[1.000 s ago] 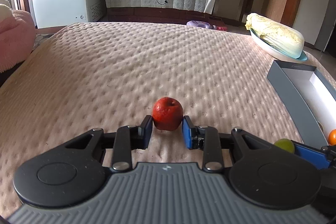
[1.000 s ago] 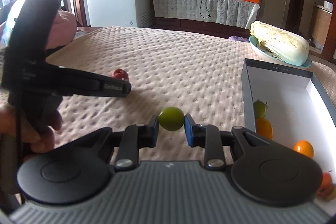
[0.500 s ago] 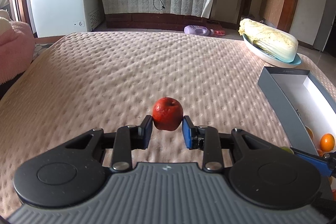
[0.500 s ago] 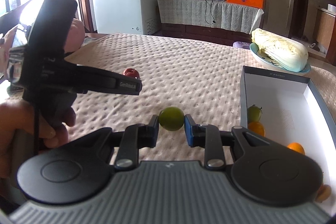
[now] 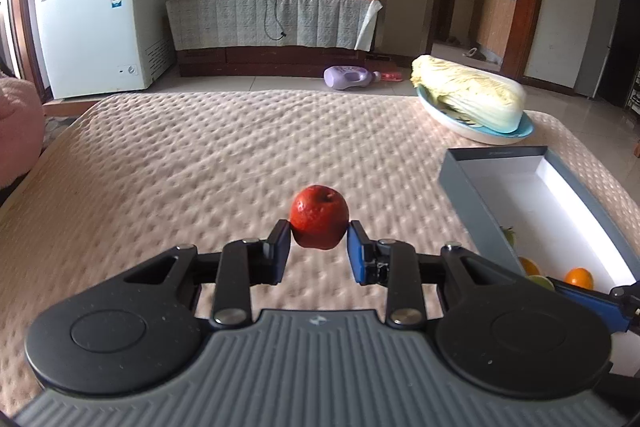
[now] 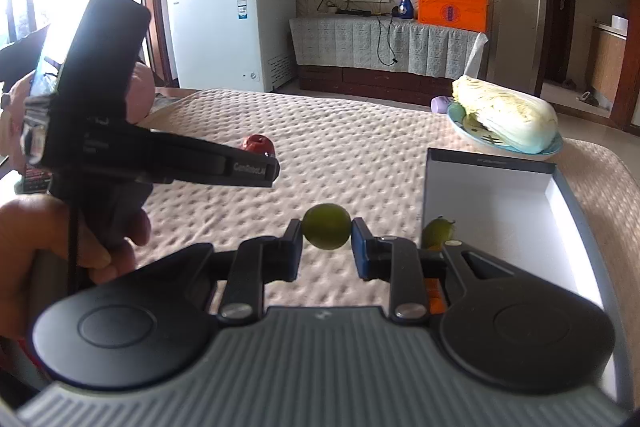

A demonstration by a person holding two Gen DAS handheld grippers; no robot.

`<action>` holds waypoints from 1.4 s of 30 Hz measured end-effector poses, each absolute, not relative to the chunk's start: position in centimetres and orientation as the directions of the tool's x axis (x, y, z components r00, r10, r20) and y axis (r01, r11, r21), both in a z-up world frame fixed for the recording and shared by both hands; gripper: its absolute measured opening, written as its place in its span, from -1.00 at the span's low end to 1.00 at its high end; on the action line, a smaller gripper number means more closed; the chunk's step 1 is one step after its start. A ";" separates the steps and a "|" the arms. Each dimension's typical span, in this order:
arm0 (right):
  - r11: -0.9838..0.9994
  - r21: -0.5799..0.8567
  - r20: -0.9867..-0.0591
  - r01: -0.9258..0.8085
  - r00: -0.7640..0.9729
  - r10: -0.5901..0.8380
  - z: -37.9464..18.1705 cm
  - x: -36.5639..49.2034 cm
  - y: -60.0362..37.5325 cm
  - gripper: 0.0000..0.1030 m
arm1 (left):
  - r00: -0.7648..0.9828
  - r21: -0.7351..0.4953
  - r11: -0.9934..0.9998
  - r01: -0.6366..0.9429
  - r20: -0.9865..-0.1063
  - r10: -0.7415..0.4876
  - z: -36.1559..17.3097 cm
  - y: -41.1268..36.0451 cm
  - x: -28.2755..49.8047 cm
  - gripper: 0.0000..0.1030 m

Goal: Organize fruits
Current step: 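Carry the lime and apple over the box lid and open both tools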

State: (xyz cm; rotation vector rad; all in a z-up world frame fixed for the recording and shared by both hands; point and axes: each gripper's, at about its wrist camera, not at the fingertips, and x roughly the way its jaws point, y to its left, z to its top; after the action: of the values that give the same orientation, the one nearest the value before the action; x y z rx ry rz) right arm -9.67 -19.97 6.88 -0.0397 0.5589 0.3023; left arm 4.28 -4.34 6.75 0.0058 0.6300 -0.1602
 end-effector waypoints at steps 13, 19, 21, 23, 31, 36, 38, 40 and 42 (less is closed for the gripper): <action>0.973 0.026 -0.523 -0.231 0.826 0.210 8.0 -11.6 -24.5 -0.44 | 0.807 -0.045 0.964 0.261 -0.538 -0.244 8.3 -10.4 2.9 -0.30; 0.983 0.010 -0.540 -0.185 0.826 0.161 7.7 -12.4 -27.2 -0.44 | 0.797 -0.059 0.951 0.305 -0.531 -0.289 8.4 -13.5 2.6 -0.31; 0.985 0.009 -0.546 -0.173 0.824 0.150 7.6 -12.4 -28.0 -0.44 | 0.793 -0.067 0.946 0.317 -0.529 -0.303 8.4 -14.4 2.6 -0.31; 0.986 0.009 -0.555 -0.167 0.819 0.144 7.4 -12.4 -28.4 -0.44 | 0.784 -0.082 0.939 0.335 -0.528 -0.326 8.4 -15.4 2.6 -0.30; 0.983 0.001 -0.588 -0.181 0.796 0.147 6.3 -12.2 -28.9 -0.44 | 0.760 -0.075 0.915 0.396 -0.532 -0.373 7.8 -19.2 2.2 -0.30; 0.984 -0.003 -0.599 -0.179 0.788 0.142 6.1 -11.9 -29.1 -0.44 | 0.736 -0.079 0.900 0.429 -0.547 -0.399 7.1 -20.4 2.5 -0.29; 0.985 -0.005 -0.603 -0.173 0.786 0.135 6.1 -11.8 -29.4 -0.44 | 0.722 -0.074 0.889 0.452 -0.555 -0.414 6.8 -20.9 2.4 -0.29; 0.986 -0.008 -0.611 -0.165 0.781 0.125 5.9 -11.7 -29.6 -0.43 | 0.713 -0.070 0.882 0.465 -0.561 -0.420 6.5 -21.4 2.4 -0.28; 0.988 -0.005 -0.620 -0.155 0.775 0.118 5.7 -11.6 -29.8 -0.41 | 0.714 -0.061 0.879 0.473 -0.557 -0.423 6.6 -21.5 2.1 -0.18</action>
State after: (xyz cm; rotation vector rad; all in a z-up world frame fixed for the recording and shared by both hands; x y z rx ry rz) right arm -11.62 -29.80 5.71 -0.0564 0.6674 0.1477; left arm 2.11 -21.54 6.63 0.0881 0.5952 -0.4974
